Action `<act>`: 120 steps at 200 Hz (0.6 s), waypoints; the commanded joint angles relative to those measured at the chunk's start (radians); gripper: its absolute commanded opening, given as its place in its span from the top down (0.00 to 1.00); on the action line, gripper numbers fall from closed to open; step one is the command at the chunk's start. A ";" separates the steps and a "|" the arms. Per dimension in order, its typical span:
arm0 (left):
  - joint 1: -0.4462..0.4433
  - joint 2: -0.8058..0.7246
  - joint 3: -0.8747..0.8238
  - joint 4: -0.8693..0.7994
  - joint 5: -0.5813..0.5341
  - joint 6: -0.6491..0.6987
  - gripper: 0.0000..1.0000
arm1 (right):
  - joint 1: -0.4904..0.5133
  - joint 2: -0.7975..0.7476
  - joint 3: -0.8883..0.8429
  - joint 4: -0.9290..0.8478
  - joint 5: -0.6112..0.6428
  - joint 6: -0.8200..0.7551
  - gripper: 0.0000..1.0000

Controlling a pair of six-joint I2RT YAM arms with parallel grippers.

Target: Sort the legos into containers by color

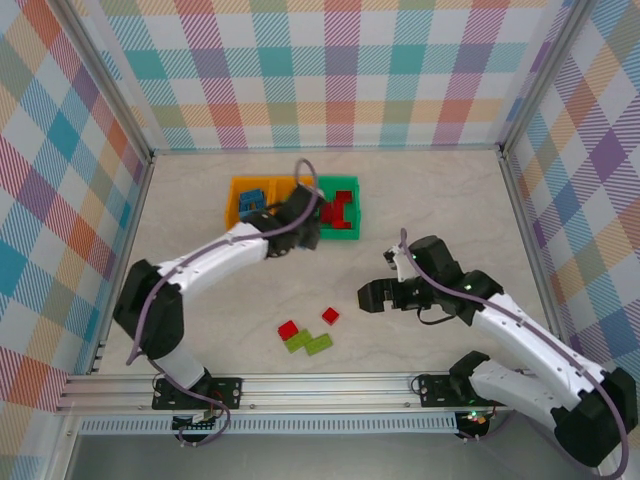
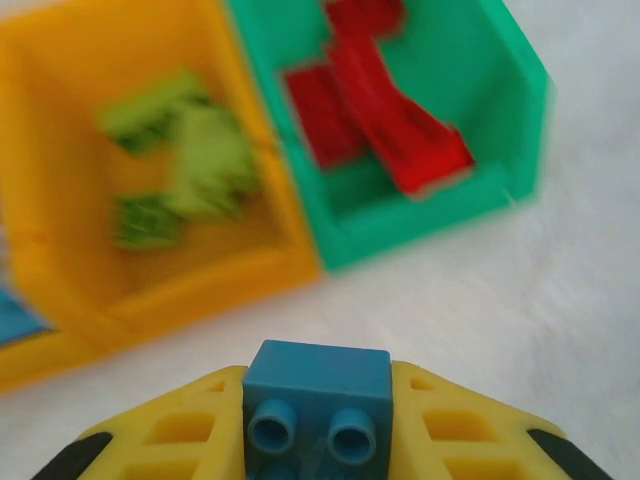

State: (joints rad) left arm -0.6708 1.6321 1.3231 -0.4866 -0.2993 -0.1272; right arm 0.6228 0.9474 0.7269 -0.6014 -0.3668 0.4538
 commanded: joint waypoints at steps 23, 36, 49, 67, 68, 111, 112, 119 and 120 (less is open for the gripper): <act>0.278 0.022 0.137 -0.015 -0.013 -0.006 0.79 | 0.025 -0.017 -0.039 0.113 -0.043 0.038 0.02; 0.335 0.092 0.198 -0.025 -0.031 -0.009 0.79 | 0.025 -0.024 -0.043 0.114 -0.030 0.048 0.02; 0.375 0.172 0.262 -0.033 -0.036 -0.021 0.79 | 0.025 -0.033 -0.042 0.107 -0.022 0.055 0.02; 0.409 0.268 0.332 -0.026 0.008 -0.030 0.77 | 0.026 -0.053 -0.037 0.088 -0.018 0.060 0.02; 0.410 0.272 0.336 -0.027 0.013 -0.029 0.77 | 0.026 -0.054 -0.037 0.087 -0.017 0.060 0.02; 0.436 0.337 0.408 -0.044 0.054 -0.037 0.54 | 0.027 -0.079 -0.016 0.008 0.049 0.075 0.02; 0.436 0.335 0.407 -0.043 0.054 -0.037 0.53 | 0.027 -0.078 -0.015 0.008 0.049 0.077 0.03; 0.436 0.322 0.398 -0.041 0.056 -0.038 0.50 | 0.027 -0.070 -0.012 0.006 0.053 0.084 0.03; 0.436 0.320 0.396 -0.040 0.056 -0.038 0.49 | 0.028 -0.068 -0.013 0.006 0.053 0.085 0.03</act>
State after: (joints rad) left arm -0.2432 2.0014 1.6848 -0.5114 -0.2699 -0.1539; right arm 0.6437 0.8730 0.6930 -0.5529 -0.3477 0.5125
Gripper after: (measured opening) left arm 0.458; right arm 0.977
